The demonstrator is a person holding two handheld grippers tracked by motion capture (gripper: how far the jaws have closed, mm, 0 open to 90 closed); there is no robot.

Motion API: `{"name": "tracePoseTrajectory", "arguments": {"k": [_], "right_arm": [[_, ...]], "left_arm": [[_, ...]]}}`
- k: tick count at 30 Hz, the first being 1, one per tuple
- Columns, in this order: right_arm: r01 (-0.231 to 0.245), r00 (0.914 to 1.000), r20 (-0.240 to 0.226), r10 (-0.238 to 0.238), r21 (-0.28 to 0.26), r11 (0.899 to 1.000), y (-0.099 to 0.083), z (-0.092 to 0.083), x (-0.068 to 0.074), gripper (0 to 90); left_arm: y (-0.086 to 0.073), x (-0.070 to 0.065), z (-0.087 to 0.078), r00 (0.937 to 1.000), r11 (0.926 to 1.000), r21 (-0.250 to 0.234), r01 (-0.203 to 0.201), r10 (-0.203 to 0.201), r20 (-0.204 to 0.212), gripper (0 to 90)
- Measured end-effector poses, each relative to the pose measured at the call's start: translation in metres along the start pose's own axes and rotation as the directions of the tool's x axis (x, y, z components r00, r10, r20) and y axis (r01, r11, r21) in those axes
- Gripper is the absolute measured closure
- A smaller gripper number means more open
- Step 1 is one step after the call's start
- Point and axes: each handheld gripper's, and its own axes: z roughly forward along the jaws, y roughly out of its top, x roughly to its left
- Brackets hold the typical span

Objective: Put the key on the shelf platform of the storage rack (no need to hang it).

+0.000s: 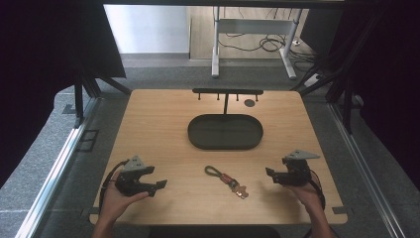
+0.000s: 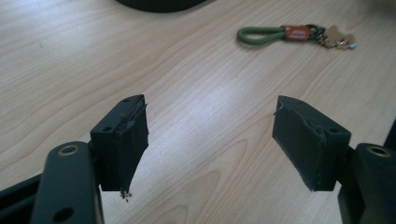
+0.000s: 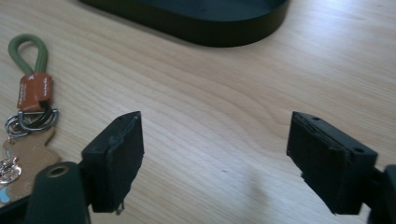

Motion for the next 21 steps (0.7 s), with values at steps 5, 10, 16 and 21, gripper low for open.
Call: {"name": "tracePoseTrajectory", "arguments": {"k": [5,10,16,21], "right_arm": [[0.004,0.9999,-0.01,-0.004,-0.012,1.0,0.0,-0.005,-0.002,23.1],[-0.013,0.9999,0.001,0.013,-0.02,1.0,-0.002,-0.018,-0.008,25.7],[-0.027,0.9994,0.022,0.028,-0.04,0.999,0.0,-0.028,-0.016,28.0],[-0.029,0.9993,0.023,0.03,-0.029,0.999,-0.005,-0.029,-0.017,28.8]], "left_arm": [[0.003,-0.002,0.0,1.0,1.0,-0.005,-0.002,0.002,0.002,27.2],[0.004,-0.003,0.001,0.9998,0.9998,-0.006,-0.016,0.016,0.009,27.2],[0.0,-0.001,0.0,0.9999,0.9999,-0.002,-0.011,0.011,0.008,27.2],[0.005,-0.003,-0.006,0.9996,0.9994,-0.021,-0.027,0.027,0.002,27.1]]}}
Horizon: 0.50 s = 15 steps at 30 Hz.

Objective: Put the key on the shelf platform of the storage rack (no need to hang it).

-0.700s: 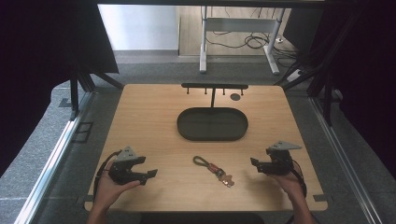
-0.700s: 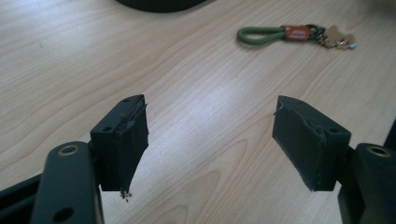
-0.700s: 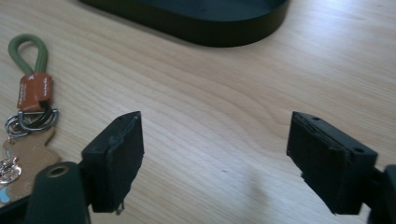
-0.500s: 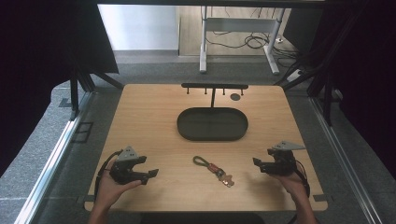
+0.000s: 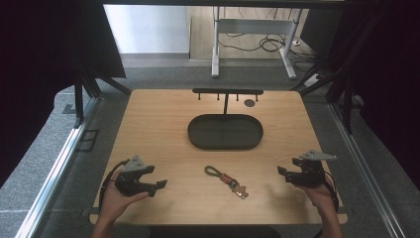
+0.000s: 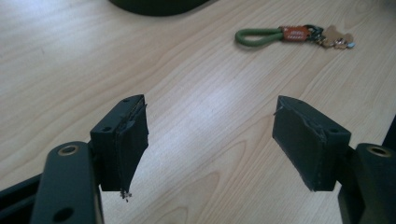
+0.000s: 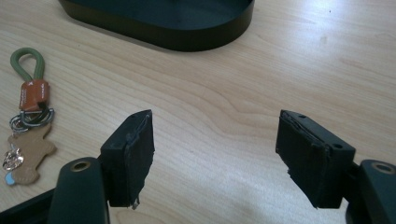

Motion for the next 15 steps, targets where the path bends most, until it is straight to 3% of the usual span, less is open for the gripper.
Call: {"name": "tracePoseTrajectory", "arguments": {"k": [10,15], "right_arm": [[-0.01,0.9998,0.014,0.011,-0.009,1.0,0.0,-0.011,-0.006,30.7],[-0.024,0.9997,-0.004,0.024,-0.009,1.0,-0.001,-0.009,-0.008,31.5]], "left_arm": [[-0.001,-0.001,-0.001,0.9999,0.9999,0.002,-0.011,0.011,0.007,27.1],[-0.001,-0.001,-0.001,0.9999,1.0,0.003,-0.008,0.008,0.009,27.1]]}}
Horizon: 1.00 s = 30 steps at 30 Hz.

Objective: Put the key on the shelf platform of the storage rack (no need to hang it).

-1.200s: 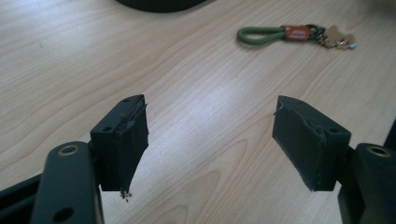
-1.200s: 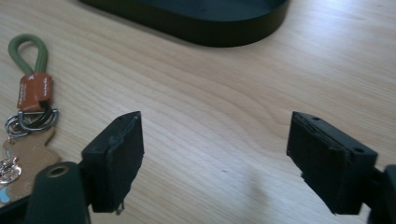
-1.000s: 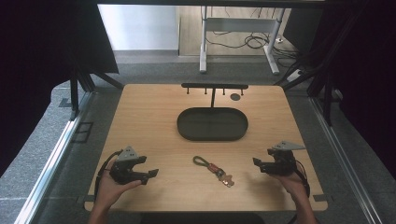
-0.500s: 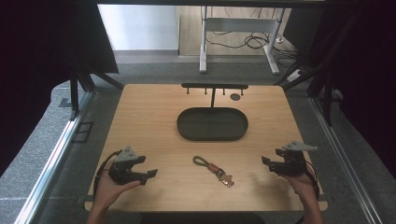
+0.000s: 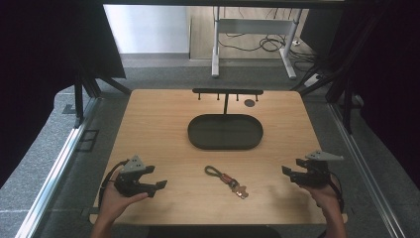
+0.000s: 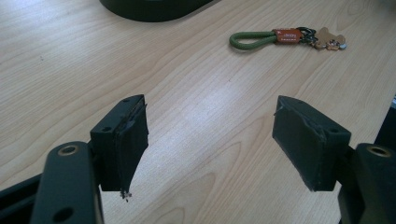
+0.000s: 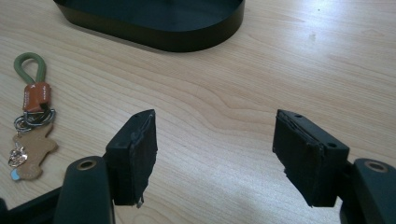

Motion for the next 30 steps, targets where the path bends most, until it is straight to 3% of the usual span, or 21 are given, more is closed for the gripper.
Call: {"name": "tracePoseTrajectory", "arguments": {"k": [5,10,11,22,28,30], "right_arm": [[0.019,0.9996,-0.02,-0.02,-0.009,1.0,0.011,-0.003,0.002,33.1],[0.056,0.9967,-0.061,-0.054,0.034,0.998,0.033,-0.003,0.006,36.6],[0.065,0.9937,-0.094,-0.06,0.044,0.997,0.039,-0.003,0.008,37.1],[0.146,0.9801,-0.151,-0.129,0.112,0.983,0.062,0.0,0.021,37.6],[0.19,0.9666,-0.198,-0.162,0.128,0.974,0.075,0.002,0.031,38.0],[0.224,0.9565,-0.224,-0.187,0.154,0.962,0.082,0.004,0.038,38.6]], "left_arm": [[0.003,0.0,0.001,0.9998,0.9999,-0.006,0.01,-0.01,0.015,27.1],[0.004,-0.002,0.002,0.9998,1.0,-0.002,-0.001,0.001,0.022,27.1],[0.004,-0.002,0.002,0.9998,1.0,-0.003,-0.001,0.001,0.022,27.1],[0.003,-0.003,0.005,0.9996,1.0,0.002,-0.007,0.007,0.027,27.2],[0.004,-0.003,0.007,0.9996,0.9999,0.006,-0.011,0.011,0.028,27.2],[0.004,-0.003,0.008,0.9995,0.9999,0.008,-0.012,0.012,0.028,27.2]]}}
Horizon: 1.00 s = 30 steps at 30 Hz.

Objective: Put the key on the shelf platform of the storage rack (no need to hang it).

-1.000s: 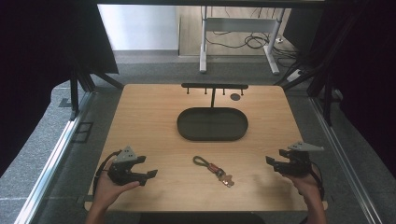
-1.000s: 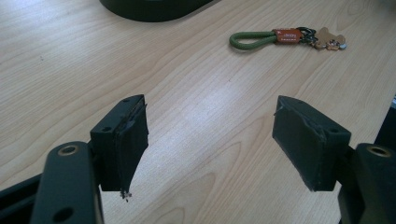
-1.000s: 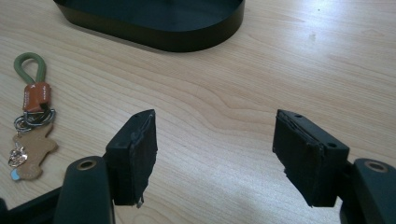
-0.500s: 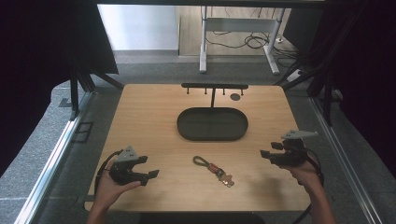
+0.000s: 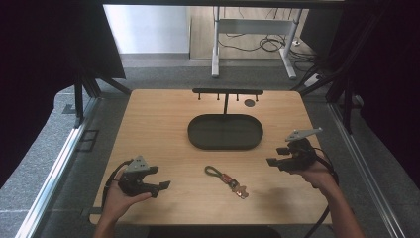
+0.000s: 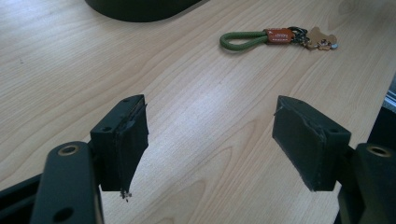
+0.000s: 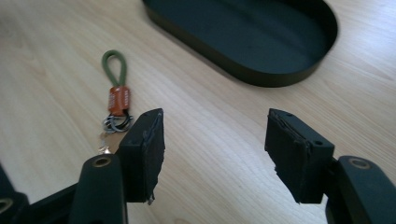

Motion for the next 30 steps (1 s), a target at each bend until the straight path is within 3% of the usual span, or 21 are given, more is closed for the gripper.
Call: {"name": "tracePoseTrajectory", "arguments": {"k": [11,16,30], "right_arm": [[0.059,0.9972,-0.048,-0.056,0.061,0.996,0.024,0.01,0.019,39.6],[0.095,0.9939,-0.067,-0.088,0.108,0.99,0.029,0.024,0.03,40.0],[0.142,0.9842,-0.128,-0.122,0.166,0.976,0.037,0.052,0.052,41.5]], "left_arm": [[0.0,-0.002,0.003,0.9999,1.0,0.004,-0.004,0.004,0.01,27.1],[0.0,-0.002,0.003,0.9999,1.0,0.006,-0.004,0.004,0.013,27.0],[0.0,-0.001,0.005,0.9999,0.9999,0.012,-0.004,0.003,0.01,27.0]]}}
